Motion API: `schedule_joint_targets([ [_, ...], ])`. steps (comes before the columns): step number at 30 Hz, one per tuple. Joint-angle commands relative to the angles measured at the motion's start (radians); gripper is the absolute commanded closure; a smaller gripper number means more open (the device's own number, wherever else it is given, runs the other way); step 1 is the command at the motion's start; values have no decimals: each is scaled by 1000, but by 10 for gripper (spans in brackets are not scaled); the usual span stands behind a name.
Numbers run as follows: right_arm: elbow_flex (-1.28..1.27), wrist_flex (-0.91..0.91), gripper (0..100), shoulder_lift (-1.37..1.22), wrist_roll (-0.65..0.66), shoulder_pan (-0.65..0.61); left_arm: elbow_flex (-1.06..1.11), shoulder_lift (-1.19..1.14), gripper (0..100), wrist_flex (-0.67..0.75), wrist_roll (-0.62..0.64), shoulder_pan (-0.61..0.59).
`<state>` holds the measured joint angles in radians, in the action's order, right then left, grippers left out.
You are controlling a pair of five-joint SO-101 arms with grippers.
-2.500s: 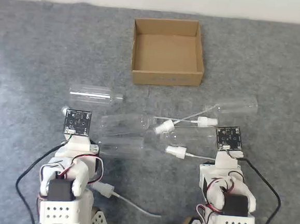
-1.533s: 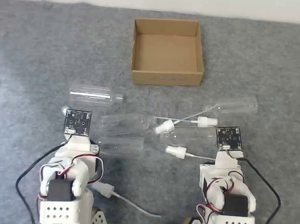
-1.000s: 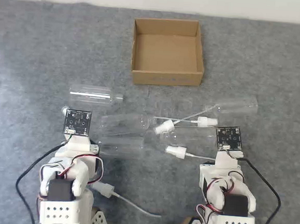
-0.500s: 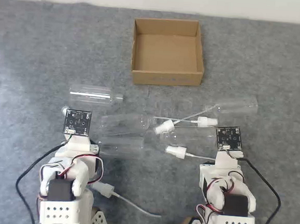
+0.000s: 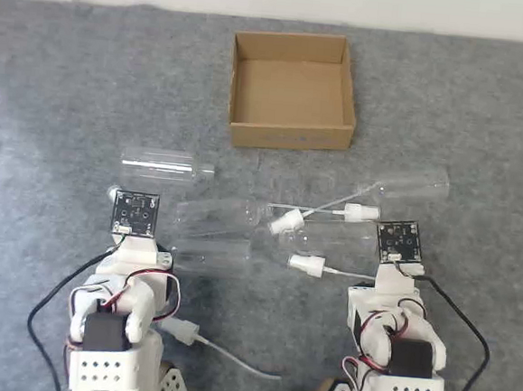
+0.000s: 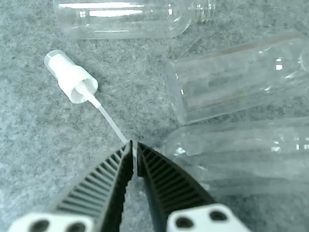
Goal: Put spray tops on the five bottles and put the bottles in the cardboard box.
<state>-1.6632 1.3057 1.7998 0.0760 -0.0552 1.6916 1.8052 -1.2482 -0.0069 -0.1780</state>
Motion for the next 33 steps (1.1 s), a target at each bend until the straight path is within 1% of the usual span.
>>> schedule_joint_targets([
  [1,-20,7,992,18,8,10,-76,18,987,51,-9,-31],
  [7,-15,8,992,18,9,16,-87,18,987,135,-11,-41],
  [8,-6,10,992,18,9,16,-90,18,986,140,-21,-40],
  [10,28,13,992,18,11,24,-90,18,986,137,-100,-41],
  [13,94,4,992,18,12,104,-84,17,987,132,-190,-41],
  [17,198,2,992,18,11,211,-84,17,987,97,-193,-41],
  [20,255,-36,992,18,15,225,-82,17,987,91,-193,-41],
  [22,276,-71,992,18,89,216,-82,17,987,91,-196,-41],
  [25,302,-116,992,18,276,185,-82,17,987,91,-198,-41],
  [29,382,-127,992,18,347,177,-82,17,986,91,-198,-41],
  [31,439,-107,993,15,377,173,-82,17,985,91,-199,-41],
  [33,502,-76,993,-16,397,140,-82,17,985,91,-199,-41],
])
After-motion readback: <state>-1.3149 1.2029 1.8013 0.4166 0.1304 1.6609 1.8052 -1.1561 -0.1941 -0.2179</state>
